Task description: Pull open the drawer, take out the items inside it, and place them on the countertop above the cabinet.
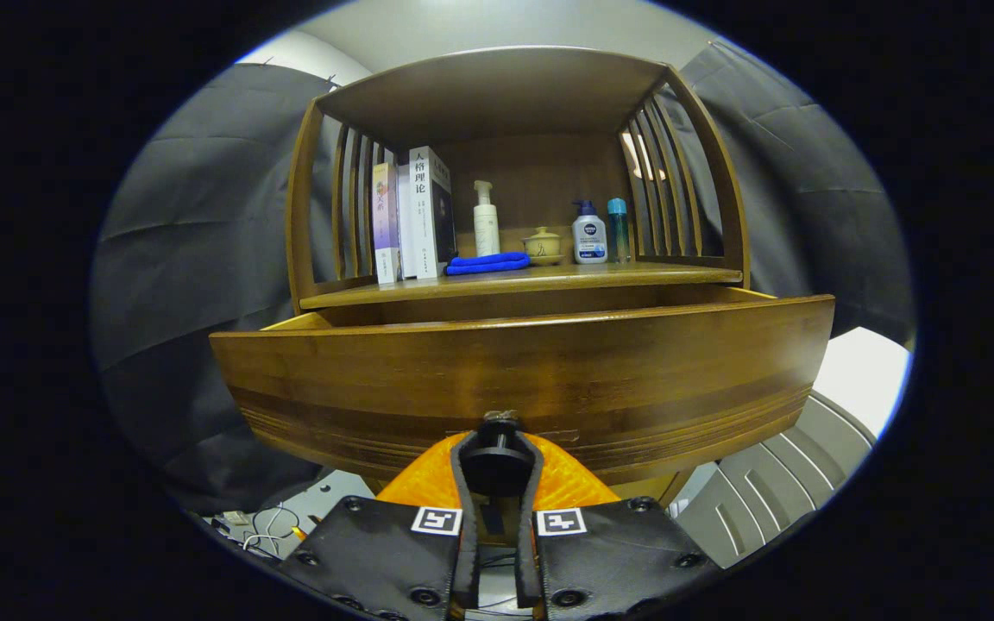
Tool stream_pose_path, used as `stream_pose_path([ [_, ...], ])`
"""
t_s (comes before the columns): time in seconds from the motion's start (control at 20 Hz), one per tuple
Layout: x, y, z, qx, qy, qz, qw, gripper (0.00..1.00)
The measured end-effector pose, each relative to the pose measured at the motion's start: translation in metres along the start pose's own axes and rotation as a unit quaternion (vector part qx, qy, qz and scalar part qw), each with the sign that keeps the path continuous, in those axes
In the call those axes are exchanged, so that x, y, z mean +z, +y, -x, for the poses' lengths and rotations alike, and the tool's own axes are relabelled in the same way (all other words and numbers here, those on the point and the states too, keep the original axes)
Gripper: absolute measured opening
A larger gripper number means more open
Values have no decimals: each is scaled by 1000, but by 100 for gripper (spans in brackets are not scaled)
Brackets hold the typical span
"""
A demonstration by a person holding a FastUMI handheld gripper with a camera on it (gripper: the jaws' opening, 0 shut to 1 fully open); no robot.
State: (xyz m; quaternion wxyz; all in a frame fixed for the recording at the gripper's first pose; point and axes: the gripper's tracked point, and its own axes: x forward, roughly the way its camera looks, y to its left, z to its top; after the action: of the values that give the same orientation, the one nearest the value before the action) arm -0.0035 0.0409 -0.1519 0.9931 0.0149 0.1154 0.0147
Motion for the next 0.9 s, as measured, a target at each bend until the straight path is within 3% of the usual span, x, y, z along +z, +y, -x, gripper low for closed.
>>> stream_pose_path([
  [0.15,-2,-2,4,1,-5,2,1000,23],
  [0.3,3,-3,9,7,-14,8,1000,39],
  [0.5,48,2,33,20,-89,57,994,54],
  [0.7,90,1,43,42,-116,30,992,70],
  [0.9,123,-15,33,44,-93,8,995,86],
])
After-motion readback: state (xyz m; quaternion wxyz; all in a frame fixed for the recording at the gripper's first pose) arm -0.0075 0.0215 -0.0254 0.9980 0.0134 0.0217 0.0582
